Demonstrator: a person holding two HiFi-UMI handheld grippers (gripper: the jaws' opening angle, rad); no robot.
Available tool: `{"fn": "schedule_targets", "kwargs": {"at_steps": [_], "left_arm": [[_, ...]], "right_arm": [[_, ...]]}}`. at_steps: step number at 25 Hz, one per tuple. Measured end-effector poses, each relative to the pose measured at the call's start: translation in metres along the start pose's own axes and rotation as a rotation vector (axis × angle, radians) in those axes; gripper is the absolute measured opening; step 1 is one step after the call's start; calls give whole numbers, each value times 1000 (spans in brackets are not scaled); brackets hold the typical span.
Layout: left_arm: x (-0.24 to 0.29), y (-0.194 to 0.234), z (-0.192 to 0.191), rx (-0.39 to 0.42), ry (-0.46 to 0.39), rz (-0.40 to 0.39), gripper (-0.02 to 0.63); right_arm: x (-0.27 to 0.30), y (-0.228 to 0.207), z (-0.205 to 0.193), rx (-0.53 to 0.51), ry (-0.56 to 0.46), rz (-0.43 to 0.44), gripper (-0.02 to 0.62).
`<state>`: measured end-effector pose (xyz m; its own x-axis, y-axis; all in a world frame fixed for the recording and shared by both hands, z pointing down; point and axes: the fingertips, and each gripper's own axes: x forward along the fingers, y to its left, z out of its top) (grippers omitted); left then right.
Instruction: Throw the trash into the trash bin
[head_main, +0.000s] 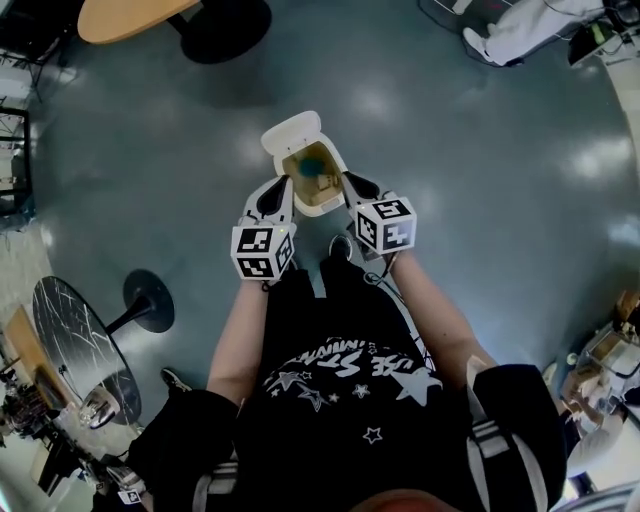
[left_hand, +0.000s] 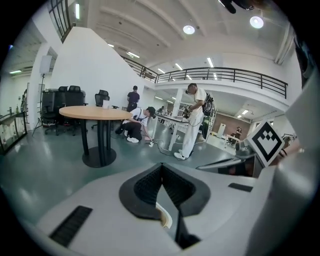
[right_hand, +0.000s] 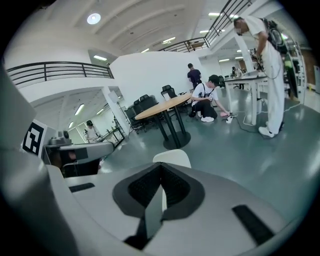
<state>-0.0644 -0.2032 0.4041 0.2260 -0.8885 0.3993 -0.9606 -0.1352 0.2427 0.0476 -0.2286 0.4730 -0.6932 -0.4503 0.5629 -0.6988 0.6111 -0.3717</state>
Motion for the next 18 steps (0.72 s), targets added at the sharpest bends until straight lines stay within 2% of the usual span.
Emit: {"fn": "schedule_targets", "kwargs": {"at_steps": [7,18], "left_arm": [[-15,-11,42,28,-113,-73,11],[-102,-17,50,47,-206,-128,11]], "right_arm": [[-33,11,24,-8,-96,-46,6],[-89,52,13,41,-213,-112,6]]}}
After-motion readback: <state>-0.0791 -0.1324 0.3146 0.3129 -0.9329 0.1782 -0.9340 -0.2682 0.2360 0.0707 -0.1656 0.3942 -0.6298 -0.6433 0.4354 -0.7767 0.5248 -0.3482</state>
